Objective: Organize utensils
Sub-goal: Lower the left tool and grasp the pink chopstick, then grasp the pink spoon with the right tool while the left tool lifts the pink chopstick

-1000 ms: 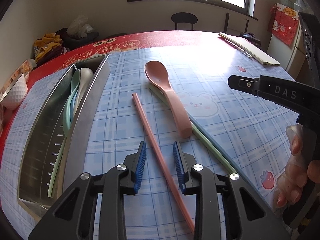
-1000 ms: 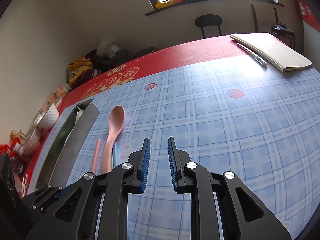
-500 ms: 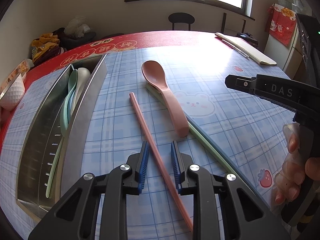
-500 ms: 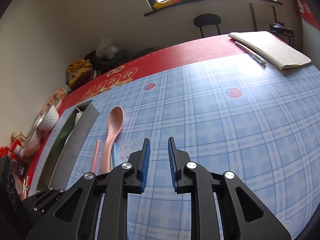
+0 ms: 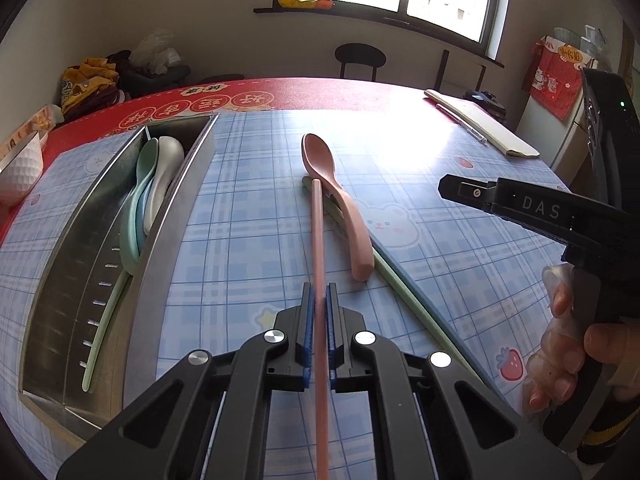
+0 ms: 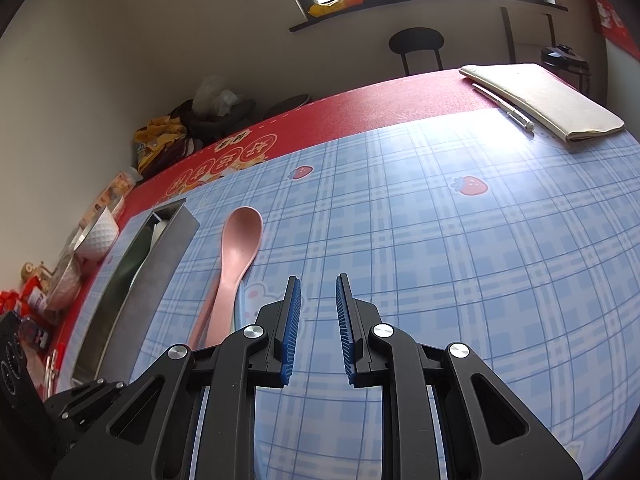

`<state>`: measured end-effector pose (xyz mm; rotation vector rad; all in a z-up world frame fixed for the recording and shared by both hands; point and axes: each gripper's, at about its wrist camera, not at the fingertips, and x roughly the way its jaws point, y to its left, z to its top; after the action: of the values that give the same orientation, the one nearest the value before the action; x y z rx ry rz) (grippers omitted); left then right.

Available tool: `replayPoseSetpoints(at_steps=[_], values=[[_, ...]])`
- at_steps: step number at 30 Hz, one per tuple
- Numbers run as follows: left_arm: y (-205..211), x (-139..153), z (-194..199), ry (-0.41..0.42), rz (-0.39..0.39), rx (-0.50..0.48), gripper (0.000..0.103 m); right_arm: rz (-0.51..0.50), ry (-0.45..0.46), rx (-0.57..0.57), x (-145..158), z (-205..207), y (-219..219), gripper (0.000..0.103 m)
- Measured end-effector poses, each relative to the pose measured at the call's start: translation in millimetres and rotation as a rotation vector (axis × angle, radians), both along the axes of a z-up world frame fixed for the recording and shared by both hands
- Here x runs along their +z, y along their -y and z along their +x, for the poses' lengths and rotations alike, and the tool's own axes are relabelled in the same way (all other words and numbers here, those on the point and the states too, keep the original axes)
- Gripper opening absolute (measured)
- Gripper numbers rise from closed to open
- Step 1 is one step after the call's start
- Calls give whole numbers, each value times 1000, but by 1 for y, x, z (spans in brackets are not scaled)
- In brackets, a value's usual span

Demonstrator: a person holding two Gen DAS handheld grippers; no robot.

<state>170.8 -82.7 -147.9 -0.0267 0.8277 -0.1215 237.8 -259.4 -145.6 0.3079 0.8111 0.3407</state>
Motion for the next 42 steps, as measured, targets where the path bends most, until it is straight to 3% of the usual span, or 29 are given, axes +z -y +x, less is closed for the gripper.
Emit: replayPoseSetpoints(at_steps=[8, 13, 21, 27, 33, 39, 42], values=[[-18, 13, -8, 37, -113, 21, 6, -8, 2, 10, 1, 1, -5, 19], [-25, 41, -18, 91, -184, -16, 6, -9, 6, 15, 1, 1, -6, 19], [-54, 82, -23, 187, -197, -52, 6, -11, 4, 24, -2, 3, -9, 19], [-97, 89, -13, 190, -239, -43, 6, -8, 11, 43, -3, 3, -12, 19], [-134, 92, -5, 209, -318, -42, 6, 72, -33, 28, -11, 9, 3, 19], [-157, 79, 5, 175, -383, -29, 6, 97, -58, 15, -14, 10, 8, 19], [-165, 74, 8, 159, -396, -18, 6, 57, -92, -40, -12, 12, 8, 19]])
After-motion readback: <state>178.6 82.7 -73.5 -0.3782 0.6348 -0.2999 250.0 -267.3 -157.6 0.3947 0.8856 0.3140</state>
